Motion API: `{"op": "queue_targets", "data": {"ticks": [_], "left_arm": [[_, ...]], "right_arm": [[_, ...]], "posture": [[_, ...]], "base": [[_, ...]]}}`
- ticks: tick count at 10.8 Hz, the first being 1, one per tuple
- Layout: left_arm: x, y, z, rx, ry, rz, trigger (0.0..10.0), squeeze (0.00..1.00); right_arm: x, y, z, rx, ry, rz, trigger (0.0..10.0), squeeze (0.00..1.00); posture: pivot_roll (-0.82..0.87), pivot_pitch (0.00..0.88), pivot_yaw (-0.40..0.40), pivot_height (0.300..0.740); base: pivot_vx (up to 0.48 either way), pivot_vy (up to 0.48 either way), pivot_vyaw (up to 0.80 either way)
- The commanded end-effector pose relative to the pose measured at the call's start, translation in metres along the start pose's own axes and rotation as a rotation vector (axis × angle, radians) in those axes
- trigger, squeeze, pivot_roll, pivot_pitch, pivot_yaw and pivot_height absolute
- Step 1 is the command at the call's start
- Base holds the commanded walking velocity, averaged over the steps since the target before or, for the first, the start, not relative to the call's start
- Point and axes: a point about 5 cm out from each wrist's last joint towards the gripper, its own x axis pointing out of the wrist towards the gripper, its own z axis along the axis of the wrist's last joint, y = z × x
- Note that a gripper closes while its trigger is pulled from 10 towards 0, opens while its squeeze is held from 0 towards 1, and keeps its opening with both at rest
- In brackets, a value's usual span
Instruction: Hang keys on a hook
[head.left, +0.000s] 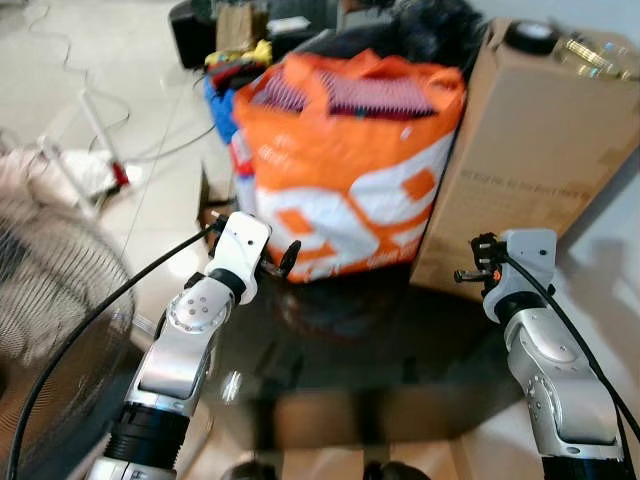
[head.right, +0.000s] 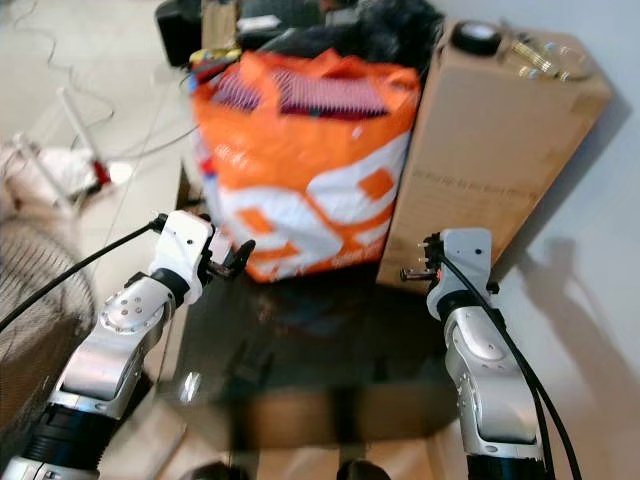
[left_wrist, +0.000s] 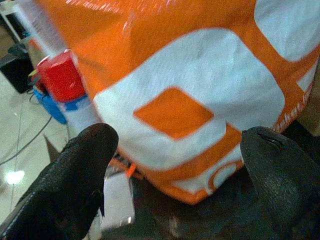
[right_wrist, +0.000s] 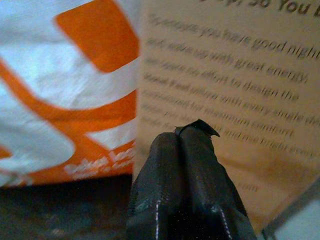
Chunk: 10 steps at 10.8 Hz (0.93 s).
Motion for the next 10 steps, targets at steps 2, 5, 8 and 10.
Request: {"op": "queue_targets", "data": {"ticks": [2, 5, 8, 10], "left_arm": [[0.0018, 0.0036, 0.0024, 0.009, -0.011, 0.016, 10.0, 0.61], [0.0030, 0.0001, 0.0007, 0.002, -0.008, 0.004, 10.0, 0.61], [0.0043, -0.0025, 0.0002, -0.001, -0.009, -0.008, 10.0, 0.62], [0.0055, -0.0030, 0.0022, 0.000, -0.013, -0.017, 10.0, 0.62]], "right_arm": [[0.0003, -0.0029, 0.0024, 0.003, 0.000, -0.011, 10.0, 0.00], [-0.0041, -0.0065, 0.0049, -0.004, -0.003, -0.029, 10.0, 0.00], [-0.0075, -0.0085, 0.0045, -0.004, -0.001, -0.044, 10.0, 0.00], [-0.0093, -0.0078, 0.0043, -0.012, -0.001, -0.048, 10.0, 0.00]], "posture": [[-0.14, 0.000, -0.010, 0.740], [-0.16, 0.000, 0.004, 0.740], [-0.18, 0.000, 0.014, 0.740], [-0.18, 0.000, 0.022, 0.740]], "base": [[-0.257, 0.000, 0.00], [-0.247, 0.000, 0.00], [-0.245, 0.000, 0.00], [-0.120, 0.000, 0.00]]}}
